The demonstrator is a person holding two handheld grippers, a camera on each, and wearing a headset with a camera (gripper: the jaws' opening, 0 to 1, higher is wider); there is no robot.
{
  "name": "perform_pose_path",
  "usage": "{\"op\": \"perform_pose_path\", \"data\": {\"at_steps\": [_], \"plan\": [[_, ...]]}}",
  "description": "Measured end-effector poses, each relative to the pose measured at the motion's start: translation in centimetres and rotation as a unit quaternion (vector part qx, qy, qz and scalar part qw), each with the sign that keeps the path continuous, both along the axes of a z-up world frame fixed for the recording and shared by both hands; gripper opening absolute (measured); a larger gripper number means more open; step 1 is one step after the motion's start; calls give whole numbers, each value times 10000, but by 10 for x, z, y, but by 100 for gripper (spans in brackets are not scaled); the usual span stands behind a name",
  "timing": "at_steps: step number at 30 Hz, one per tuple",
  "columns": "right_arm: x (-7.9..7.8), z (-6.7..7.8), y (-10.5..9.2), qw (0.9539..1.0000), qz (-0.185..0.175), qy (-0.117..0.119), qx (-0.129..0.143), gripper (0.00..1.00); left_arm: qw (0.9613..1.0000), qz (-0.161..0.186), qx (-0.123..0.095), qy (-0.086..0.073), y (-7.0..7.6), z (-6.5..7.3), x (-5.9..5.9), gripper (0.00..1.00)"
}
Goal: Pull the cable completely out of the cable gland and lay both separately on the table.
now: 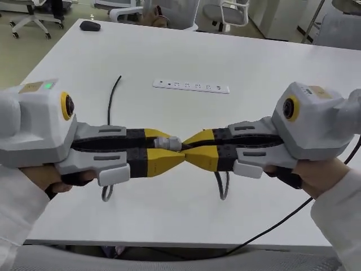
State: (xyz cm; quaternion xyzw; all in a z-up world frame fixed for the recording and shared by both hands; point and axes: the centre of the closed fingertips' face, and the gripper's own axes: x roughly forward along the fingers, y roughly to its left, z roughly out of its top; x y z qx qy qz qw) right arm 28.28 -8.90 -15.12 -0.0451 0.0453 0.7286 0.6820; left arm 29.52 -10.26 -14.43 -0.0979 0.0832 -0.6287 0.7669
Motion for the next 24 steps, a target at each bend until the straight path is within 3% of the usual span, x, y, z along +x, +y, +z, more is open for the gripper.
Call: {"op": "perform_pose_path", "data": {"at_steps": [2,5,8,13,18,24], "plan": [[1,-3,0,9999,4,104,-23,3,10000,43,37,-72,0,-1,-1,17],[3,-7,-2,9999,0,62,-89,3,9998,119,82,-116,3,-3,1,17],[8,-10,-6,9998,-52,68,-163,3,9998,215,12,14,10,-4,5,17],[14,-25,-13,9988,-110,-108,-467,3,9994,324,103,-53,15,-9,8,17],[21,-47,-24,9946,-142,-471,-918,3,9992,355,175,-58,17,-16,8,17],[32,-70,-42,9894,-317,-545,-1305,3,9990,416,142,13,20,-19,10,17]]}}
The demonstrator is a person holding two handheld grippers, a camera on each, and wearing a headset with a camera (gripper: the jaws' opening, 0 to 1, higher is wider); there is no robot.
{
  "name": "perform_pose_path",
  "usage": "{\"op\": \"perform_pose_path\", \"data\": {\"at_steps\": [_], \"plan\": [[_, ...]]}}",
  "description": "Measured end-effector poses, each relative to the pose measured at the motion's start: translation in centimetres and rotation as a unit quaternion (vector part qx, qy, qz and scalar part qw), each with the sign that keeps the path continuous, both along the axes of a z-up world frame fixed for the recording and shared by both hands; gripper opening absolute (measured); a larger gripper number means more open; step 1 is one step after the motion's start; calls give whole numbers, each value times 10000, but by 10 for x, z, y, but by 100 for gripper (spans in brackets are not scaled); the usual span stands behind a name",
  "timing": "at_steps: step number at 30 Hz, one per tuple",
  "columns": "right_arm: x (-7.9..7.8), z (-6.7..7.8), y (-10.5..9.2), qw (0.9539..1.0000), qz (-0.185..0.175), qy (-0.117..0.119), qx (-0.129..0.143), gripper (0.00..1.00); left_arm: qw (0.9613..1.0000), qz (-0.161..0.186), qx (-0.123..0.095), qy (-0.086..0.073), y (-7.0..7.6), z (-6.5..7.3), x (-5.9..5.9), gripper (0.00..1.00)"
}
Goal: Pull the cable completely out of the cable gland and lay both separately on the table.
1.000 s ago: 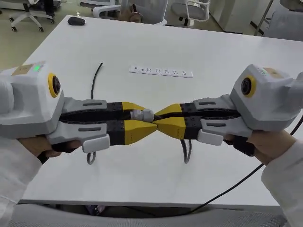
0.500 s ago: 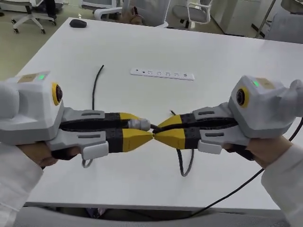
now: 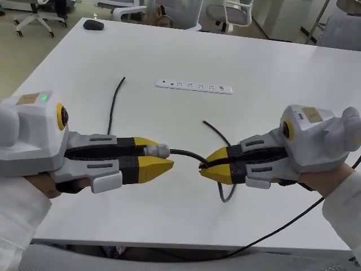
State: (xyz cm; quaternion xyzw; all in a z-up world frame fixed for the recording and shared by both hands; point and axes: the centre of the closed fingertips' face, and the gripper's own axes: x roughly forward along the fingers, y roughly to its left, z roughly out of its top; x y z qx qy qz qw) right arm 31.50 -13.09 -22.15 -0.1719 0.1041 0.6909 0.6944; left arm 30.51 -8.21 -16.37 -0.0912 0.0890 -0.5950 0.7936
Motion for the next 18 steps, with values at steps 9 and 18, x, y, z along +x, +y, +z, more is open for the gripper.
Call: {"op": "perform_pose_path", "data": {"at_steps": [9,18], "plan": [[16,-32,-31,9981,-419,52,-458,3,9998,90,-168,60,6,3,2,17],[19,-19,-28,9970,-645,348,-236,7,9998,90,-188,55,6,2,1,17]]}}
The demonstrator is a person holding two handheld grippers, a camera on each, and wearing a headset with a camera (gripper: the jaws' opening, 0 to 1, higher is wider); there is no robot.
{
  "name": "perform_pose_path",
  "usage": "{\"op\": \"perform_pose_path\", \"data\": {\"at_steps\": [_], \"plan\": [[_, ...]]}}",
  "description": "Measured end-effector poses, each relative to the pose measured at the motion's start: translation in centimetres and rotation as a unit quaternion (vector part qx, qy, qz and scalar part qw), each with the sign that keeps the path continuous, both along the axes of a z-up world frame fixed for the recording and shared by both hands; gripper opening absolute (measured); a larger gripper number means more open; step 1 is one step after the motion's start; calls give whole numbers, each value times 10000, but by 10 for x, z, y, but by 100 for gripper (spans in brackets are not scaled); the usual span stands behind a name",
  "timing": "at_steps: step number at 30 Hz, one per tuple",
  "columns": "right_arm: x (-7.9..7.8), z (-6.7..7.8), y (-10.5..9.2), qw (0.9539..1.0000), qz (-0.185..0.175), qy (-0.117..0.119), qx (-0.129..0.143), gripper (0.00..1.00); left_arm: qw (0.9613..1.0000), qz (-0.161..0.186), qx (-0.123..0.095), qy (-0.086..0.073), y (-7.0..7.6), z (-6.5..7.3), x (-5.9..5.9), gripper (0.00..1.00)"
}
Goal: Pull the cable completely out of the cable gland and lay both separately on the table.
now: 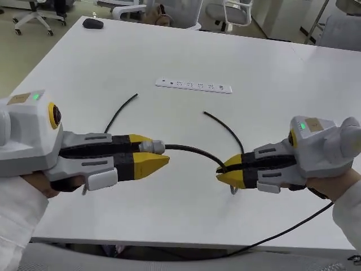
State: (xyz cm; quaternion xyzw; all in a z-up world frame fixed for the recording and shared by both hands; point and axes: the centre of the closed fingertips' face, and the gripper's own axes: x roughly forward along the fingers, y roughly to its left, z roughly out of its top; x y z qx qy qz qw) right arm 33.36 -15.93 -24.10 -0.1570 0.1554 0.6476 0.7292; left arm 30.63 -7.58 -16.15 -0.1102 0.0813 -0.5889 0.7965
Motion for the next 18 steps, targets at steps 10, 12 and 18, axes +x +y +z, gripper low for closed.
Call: {"op": "perform_pose_path", "data": {"at_steps": [10,12,18], "plan": [[-32,82,51,9915,766,-246,1024,19,9999,-91,99,20,-4,-5,-5,17],[-36,86,59,9904,872,-313,1024,19,9999,-113,96,29,-6,-5,-5,17],[-41,83,74,9886,1017,-342,1056,15,9999,-144,49,14,-7,-4,-8,17]]}}
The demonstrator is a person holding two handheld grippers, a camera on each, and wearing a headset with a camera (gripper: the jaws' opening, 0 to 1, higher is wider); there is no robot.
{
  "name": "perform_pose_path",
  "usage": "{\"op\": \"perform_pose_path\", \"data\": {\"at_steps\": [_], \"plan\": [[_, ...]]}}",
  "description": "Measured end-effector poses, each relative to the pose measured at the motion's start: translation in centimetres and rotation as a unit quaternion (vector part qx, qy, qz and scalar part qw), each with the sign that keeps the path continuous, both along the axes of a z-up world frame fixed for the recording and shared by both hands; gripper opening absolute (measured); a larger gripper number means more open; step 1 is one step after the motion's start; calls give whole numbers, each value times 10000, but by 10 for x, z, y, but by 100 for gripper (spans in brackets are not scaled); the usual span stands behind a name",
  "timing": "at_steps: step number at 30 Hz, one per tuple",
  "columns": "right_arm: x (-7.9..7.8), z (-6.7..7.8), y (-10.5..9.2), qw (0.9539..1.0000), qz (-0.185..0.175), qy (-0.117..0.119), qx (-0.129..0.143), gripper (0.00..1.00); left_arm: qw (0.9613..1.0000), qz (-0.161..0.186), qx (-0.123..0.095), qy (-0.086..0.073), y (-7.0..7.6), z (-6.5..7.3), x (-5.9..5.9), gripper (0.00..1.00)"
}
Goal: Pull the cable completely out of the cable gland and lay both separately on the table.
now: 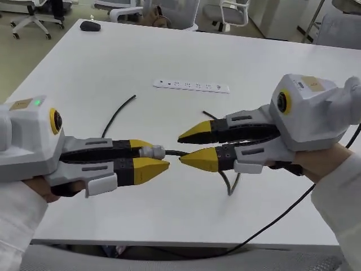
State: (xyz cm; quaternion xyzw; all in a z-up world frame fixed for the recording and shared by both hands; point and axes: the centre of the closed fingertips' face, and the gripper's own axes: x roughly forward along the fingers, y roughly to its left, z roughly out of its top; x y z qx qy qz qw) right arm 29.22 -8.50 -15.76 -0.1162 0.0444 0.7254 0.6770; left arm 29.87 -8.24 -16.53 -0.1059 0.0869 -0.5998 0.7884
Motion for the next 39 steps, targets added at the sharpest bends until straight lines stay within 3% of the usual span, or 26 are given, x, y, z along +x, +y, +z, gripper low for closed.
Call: {"op": "perform_pose_path", "data": {"at_steps": [7,20,31,39], "plan": [[-3,-8,5,9999,70,139,-37,5,10000,-12,-15,10,-1,0,-2,17],[-1,-13,4,9998,34,202,58,4,10000,-17,26,39,-1,-2,0,17],[2,-24,-9,9999,5,106,-119,4,10000,28,9,28,2,-2,1,17],[7,-41,-26,9989,-149,63,-445,4,10000,62,-25,52,3,-1,2,17]]}}
